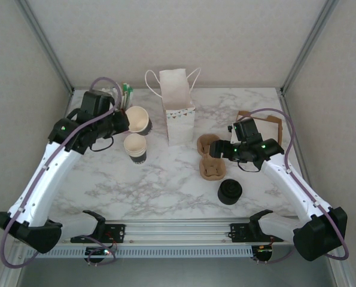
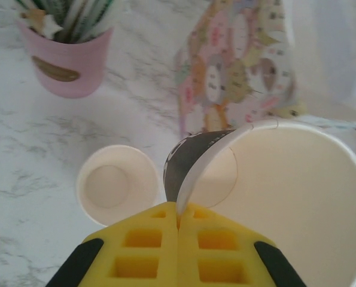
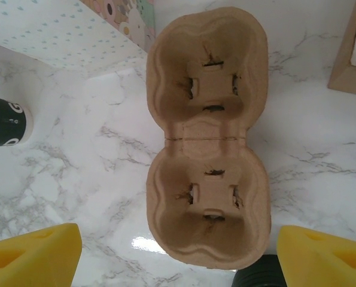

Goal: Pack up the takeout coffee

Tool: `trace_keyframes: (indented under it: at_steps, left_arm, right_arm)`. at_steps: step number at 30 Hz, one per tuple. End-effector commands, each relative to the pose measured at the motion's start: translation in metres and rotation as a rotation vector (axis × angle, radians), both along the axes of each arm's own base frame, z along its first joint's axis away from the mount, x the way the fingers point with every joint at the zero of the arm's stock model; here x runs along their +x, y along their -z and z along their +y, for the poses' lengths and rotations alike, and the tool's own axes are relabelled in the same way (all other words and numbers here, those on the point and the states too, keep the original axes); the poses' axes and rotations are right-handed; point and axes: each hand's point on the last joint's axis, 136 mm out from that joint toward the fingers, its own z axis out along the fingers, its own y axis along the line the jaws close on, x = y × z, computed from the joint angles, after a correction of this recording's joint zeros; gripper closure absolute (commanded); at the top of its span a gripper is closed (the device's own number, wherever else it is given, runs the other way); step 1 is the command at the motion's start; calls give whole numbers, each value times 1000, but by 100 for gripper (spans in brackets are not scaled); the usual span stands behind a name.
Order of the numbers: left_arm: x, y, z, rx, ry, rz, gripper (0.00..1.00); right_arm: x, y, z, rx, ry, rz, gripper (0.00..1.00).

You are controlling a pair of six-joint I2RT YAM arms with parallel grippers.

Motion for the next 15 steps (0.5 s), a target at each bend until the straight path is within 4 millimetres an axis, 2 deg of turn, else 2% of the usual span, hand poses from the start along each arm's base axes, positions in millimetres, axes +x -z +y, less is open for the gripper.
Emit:
trace_keyframes:
  at_steps: [1, 4, 7, 10, 12, 15]
  left_arm:
    - [-13, 0, -29, -70, 101, 33, 100]
    - [-23, 12, -53, -62, 159, 57, 100]
    - [-29, 34, -77, -46, 198, 89, 100]
    - [-36, 65, -95, 0, 218, 140, 100]
    - [-41, 87, -107, 21, 230, 173, 100]
    - [-45, 117, -118, 47, 233, 211, 100]
  right_arm:
    - [-3, -10, -5, -28, -1, -25, 13]
    - [-4, -9, -10, -53, 9, -27, 10]
    - [-4, -7, -13, -65, 19, -24, 8]
    - [-5, -5, -14, -70, 28, -18, 6]
    - [-5, -2, -15, -72, 36, -11, 1]
    - [-7, 2, -16, -74, 45, -3, 1]
